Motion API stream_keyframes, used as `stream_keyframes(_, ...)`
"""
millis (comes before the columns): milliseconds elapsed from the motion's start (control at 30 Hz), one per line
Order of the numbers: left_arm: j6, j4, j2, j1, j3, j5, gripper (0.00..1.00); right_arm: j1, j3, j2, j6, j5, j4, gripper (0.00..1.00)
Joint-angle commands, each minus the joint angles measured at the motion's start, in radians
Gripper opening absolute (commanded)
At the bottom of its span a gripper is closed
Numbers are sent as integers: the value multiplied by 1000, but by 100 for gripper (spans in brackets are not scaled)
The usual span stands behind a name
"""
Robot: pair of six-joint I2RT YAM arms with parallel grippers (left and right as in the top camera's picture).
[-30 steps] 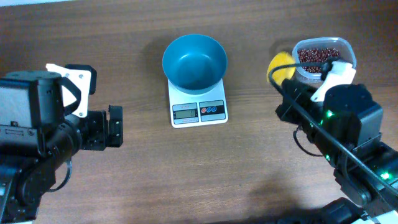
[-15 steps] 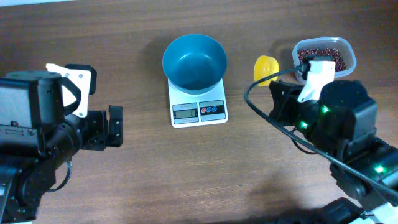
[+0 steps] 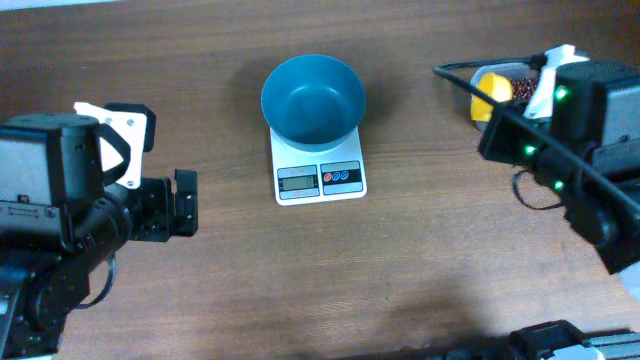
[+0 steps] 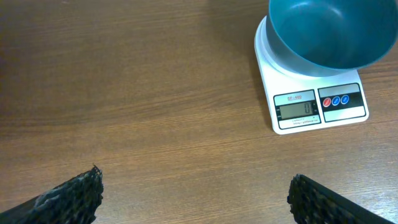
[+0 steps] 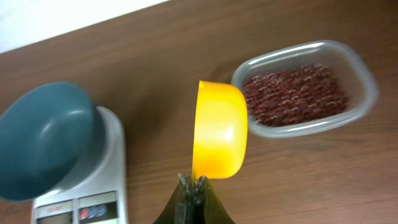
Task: Scoop item into bowl and weigh 50g on scale
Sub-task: 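Lower the scoop into the red beans with the right gripper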
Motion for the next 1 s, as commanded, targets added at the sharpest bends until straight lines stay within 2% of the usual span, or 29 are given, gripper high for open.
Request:
stream_keyframes(0,13,-2,0,6,17,14,99,-59,42,0,-168,26,-51,4)
stream_keyframes(67,13,-2,0,6,17,14,99,-105,42,14,-222,40,-53,4)
stream_keyframes(233,13,-2,0,6,17,14,99,-151,42,69,-224,39,10,4)
stream_keyframes(500,13,-2,0,6,17,14,99,-151,42,74,-225,27,382,4)
stream_keyframes(667,19,14,0,6,17,-19,99,-151,42,80,-225,23,377,4)
stream_keyframes(767,21,44,0,6,17,56,99,-151,42,80,-225,23,358,4)
stream_keyframes(800,46,54,0,6,17,104,99,-151,42,80,-225,23,357,4)
stream_keyframes(900,351,56,0,6,17,319,99,-151,42,80,-225,23,359,4)
stream_keyframes(967,463,55,0,6,17,386,99,-151,42,80,-225,23,359,4)
